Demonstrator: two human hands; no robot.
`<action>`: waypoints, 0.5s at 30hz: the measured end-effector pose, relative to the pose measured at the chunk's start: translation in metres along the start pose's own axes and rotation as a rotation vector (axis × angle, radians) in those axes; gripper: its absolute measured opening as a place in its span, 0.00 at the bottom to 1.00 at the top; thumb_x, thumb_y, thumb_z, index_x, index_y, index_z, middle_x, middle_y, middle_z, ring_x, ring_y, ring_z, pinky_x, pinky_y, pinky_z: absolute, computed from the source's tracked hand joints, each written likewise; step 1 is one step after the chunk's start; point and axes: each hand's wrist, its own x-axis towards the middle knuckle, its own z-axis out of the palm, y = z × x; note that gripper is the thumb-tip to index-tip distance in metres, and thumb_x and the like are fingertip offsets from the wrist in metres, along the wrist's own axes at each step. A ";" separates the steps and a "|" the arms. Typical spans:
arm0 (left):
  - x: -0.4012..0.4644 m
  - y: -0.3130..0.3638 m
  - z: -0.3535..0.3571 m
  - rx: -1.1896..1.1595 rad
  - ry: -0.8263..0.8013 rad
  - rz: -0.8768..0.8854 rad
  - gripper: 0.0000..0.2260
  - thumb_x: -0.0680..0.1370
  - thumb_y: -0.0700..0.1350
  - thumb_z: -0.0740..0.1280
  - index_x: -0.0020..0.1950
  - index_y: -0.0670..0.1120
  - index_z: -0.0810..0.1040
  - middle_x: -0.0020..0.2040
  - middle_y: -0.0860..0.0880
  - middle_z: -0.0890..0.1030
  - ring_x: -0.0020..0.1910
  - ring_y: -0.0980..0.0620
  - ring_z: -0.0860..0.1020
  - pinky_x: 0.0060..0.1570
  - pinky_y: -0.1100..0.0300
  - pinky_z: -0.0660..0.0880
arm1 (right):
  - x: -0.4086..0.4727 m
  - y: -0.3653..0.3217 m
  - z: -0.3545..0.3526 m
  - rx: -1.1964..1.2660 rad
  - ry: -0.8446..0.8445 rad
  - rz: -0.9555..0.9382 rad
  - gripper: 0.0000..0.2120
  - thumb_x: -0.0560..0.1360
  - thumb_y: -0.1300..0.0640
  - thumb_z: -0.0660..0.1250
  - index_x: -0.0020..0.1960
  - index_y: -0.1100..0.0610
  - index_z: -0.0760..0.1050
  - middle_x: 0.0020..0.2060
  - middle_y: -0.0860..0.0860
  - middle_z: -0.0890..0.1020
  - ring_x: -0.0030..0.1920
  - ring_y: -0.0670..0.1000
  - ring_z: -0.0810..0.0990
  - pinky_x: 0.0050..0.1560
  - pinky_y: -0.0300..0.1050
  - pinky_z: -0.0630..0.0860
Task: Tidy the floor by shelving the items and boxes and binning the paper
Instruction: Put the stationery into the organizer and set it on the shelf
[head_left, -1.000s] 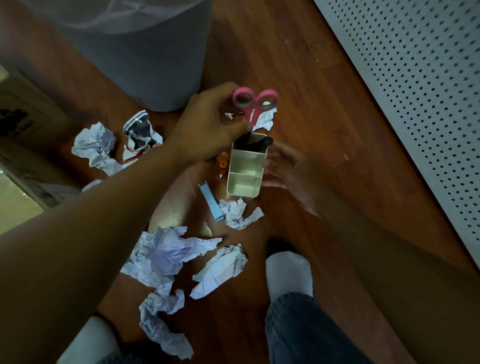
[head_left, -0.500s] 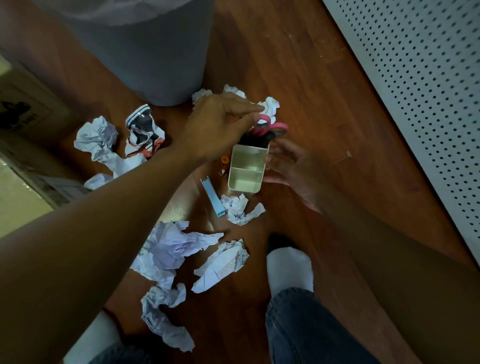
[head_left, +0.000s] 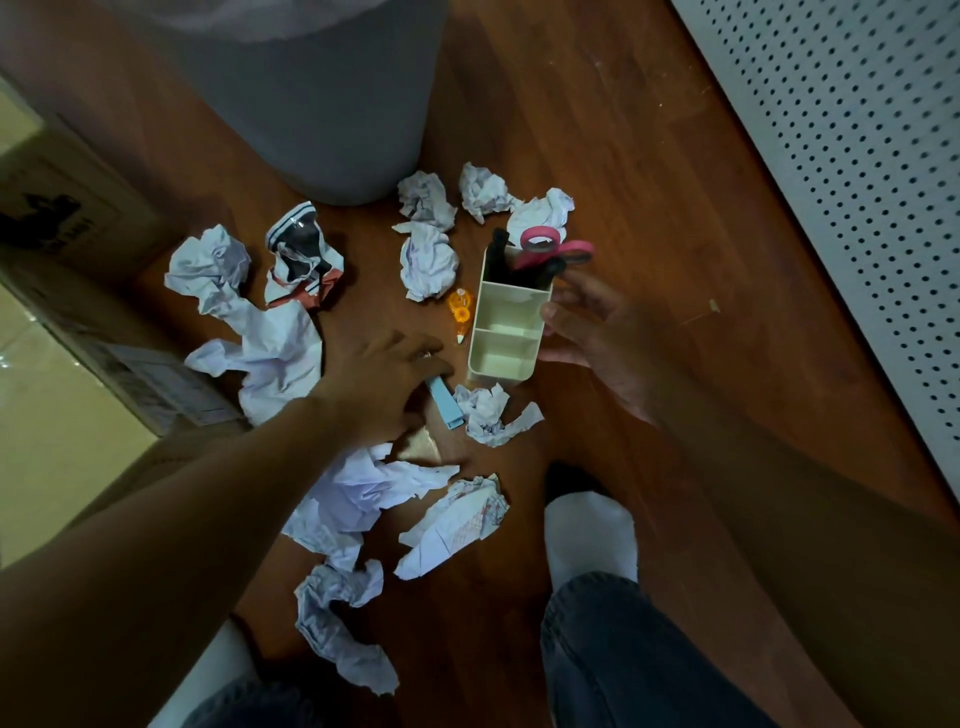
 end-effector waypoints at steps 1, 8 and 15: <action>-0.002 0.002 0.002 0.061 0.025 -0.003 0.31 0.71 0.54 0.74 0.73 0.54 0.71 0.74 0.51 0.68 0.71 0.46 0.64 0.66 0.48 0.65 | 0.000 0.000 0.001 0.001 0.001 -0.003 0.22 0.81 0.64 0.65 0.74 0.55 0.71 0.60 0.57 0.80 0.56 0.54 0.84 0.56 0.59 0.82; -0.005 0.015 0.012 0.152 0.121 0.160 0.19 0.74 0.49 0.72 0.64 0.51 0.78 0.63 0.47 0.79 0.67 0.44 0.72 0.60 0.49 0.71 | 0.001 0.002 0.003 0.002 0.001 -0.007 0.22 0.81 0.63 0.65 0.74 0.53 0.71 0.52 0.52 0.80 0.54 0.52 0.83 0.56 0.60 0.82; -0.014 0.015 -0.026 -0.767 0.214 -0.184 0.08 0.81 0.49 0.64 0.55 0.46 0.70 0.46 0.44 0.79 0.41 0.50 0.81 0.43 0.58 0.78 | 0.002 0.004 0.003 0.005 -0.005 -0.010 0.23 0.81 0.63 0.65 0.75 0.52 0.70 0.48 0.51 0.80 0.53 0.51 0.83 0.57 0.61 0.82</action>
